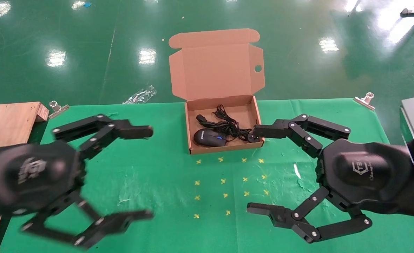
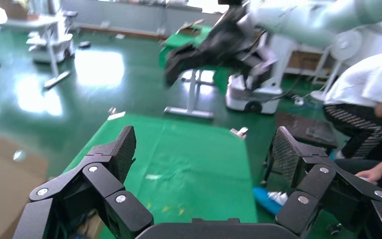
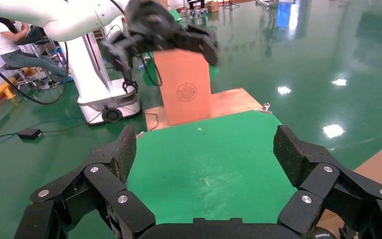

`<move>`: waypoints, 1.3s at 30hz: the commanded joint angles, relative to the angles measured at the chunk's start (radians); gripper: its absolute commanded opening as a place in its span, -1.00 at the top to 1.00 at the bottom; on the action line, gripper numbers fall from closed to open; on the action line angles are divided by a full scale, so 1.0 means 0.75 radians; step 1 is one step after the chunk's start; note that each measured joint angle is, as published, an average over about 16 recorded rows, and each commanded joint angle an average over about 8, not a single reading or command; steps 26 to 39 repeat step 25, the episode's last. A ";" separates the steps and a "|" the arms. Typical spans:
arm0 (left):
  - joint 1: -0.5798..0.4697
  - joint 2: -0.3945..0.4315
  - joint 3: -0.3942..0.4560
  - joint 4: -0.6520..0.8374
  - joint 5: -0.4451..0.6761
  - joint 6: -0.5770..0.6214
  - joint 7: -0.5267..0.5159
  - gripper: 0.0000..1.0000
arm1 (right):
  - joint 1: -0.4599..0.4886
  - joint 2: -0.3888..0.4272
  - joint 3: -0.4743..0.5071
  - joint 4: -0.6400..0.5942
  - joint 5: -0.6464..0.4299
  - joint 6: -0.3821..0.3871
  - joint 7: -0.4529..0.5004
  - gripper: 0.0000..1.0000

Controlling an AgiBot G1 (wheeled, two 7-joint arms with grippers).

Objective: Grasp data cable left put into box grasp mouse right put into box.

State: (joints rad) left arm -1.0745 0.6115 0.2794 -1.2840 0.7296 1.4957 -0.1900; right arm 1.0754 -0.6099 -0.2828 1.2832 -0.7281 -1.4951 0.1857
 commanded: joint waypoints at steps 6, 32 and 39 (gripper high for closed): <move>0.022 -0.024 -0.030 -0.023 -0.049 0.032 0.013 -1.00 | 0.000 0.000 0.000 0.000 0.001 0.000 0.000 -1.00; 0.005 -0.005 -0.006 -0.005 -0.010 0.006 0.005 -1.00 | 0.000 0.000 0.000 0.000 0.000 0.001 0.000 -1.00; 0.005 -0.005 -0.006 -0.005 -0.010 0.006 0.005 -1.00 | 0.000 0.000 0.000 0.000 0.000 0.001 0.000 -1.00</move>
